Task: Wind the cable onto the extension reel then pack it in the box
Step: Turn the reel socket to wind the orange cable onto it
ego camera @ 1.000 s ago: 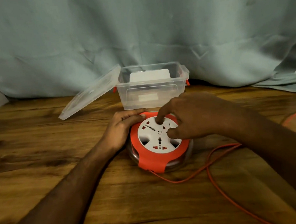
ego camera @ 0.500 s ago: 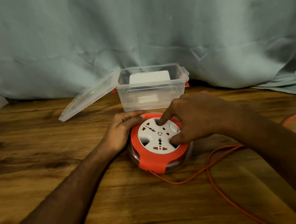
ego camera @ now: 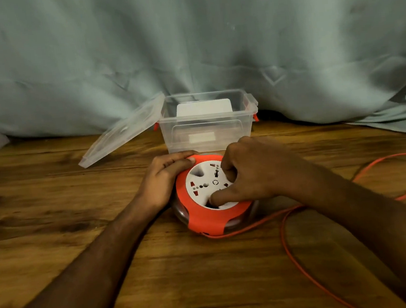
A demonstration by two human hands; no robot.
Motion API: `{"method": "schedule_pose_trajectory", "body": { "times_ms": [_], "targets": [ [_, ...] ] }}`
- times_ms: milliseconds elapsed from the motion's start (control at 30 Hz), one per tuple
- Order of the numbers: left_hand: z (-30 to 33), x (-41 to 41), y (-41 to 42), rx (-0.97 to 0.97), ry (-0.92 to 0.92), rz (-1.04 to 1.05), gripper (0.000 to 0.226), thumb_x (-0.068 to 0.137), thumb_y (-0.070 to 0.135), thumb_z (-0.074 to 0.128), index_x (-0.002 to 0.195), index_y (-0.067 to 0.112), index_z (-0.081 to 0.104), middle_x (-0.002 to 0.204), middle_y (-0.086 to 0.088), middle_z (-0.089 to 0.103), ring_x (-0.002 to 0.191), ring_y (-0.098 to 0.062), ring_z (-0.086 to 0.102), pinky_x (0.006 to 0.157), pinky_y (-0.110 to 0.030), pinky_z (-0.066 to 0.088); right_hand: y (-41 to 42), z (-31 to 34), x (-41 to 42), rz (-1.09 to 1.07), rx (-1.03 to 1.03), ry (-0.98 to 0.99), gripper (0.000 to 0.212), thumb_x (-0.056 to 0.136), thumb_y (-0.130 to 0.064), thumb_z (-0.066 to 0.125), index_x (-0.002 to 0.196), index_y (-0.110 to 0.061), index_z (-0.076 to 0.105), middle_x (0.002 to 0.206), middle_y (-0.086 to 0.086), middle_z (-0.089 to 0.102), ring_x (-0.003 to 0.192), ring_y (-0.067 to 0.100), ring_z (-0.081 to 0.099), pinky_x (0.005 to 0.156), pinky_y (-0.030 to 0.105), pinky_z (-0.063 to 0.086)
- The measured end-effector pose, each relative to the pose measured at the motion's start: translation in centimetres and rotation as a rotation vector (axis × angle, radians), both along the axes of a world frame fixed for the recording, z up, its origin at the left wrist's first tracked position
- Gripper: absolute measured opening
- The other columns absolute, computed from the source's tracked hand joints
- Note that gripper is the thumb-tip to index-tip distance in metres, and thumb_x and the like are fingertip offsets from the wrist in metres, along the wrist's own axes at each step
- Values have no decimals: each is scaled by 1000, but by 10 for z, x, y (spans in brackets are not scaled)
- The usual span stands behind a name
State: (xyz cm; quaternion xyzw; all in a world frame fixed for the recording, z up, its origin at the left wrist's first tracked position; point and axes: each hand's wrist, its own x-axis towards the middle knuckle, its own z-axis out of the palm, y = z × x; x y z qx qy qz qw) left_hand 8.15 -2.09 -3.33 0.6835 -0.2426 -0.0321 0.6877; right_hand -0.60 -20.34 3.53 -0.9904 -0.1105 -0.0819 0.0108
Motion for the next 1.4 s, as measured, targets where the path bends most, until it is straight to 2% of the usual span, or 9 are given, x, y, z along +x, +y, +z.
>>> {"method": "schedule_pose_trajectory", "body": {
  "times_ms": [200, 300, 367, 533, 667, 767, 933, 1233, 1400],
  "targets": [
    [-1, 2, 1, 15, -11, 3, 21, 96, 1, 57, 102, 5, 77, 100, -17, 78, 92, -30, 74, 81, -33, 59, 13, -10, -5, -54, 40, -90, 62, 68, -88, 52, 58, -28, 39, 61, -11, 43, 56, 7, 41, 51, 24, 23],
    [0, 0, 1, 10, -3, -17, 23, 97, 1, 55, 100, 8, 77, 96, -11, 80, 87, -22, 75, 78, -27, 60, 16, -15, -8, -28, 45, -119, 57, 75, -86, 48, 59, -33, 36, 59, -11, 40, 58, 8, 41, 51, 24, 23],
    [1, 0, 1, 3, 0, -22, 24, 97, 1, 55, 100, 9, 77, 95, -9, 80, 86, -20, 76, 76, -26, 60, 14, -17, -6, 19, 51, -142, 51, 78, -84, 48, 59, -38, 38, 57, -10, 38, 59, 11, 43, 54, 26, 27],
    [-1, 2, 2, 9, 21, -11, 22, 98, 3, 56, 107, 5, 76, 100, -15, 79, 88, -27, 76, 77, -30, 62, 3, -16, 3, 56, 9, -92, 61, 80, -84, 44, 58, -28, 47, 62, -10, 48, 60, 7, 49, 53, 27, 26],
    [-4, 5, 1, -5, 27, 3, 23, 97, 3, 57, 111, 4, 75, 104, -16, 78, 92, -28, 75, 80, -33, 61, -8, -6, 8, 127, 18, -34, 41, 85, -68, 56, 64, -33, 52, 69, -14, 53, 67, 6, 51, 56, 25, 31],
    [-4, 6, 2, 4, 13, -17, 23, 98, 5, 56, 112, 6, 75, 104, -15, 79, 94, -29, 75, 80, -33, 61, -13, 2, 7, 225, -24, -74, 7, 88, -41, 60, 87, -39, 54, 61, -17, 45, 60, 1, 45, 54, 22, 27],
    [-3, 5, 0, -24, 23, -40, 25, 96, 1, 56, 105, 11, 77, 103, -14, 79, 94, -26, 75, 85, -33, 60, -22, 5, 9, 297, 5, 76, 38, 80, -38, 70, 114, -42, 52, 66, -13, 49, 62, -1, 46, 59, 25, 37],
    [-5, 8, 1, -35, 19, -18, 26, 95, 4, 59, 117, -3, 72, 110, -23, 75, 107, -40, 70, 96, -47, 54, -30, 5, 12, 291, -78, 20, 61, 80, -56, 64, 138, -48, 46, 75, -28, 39, 70, -5, 42, 60, 16, 29],
    [-5, 7, 0, -49, 29, -2, 26, 96, 2, 57, 117, -4, 71, 108, -25, 75, 99, -36, 72, 89, -42, 57, -31, 3, 13, 263, -119, -27, 68, 73, -74, 59, 135, -47, 51, 102, -22, 63, 74, 0, 45, 64, 19, 35]
  ]
}}
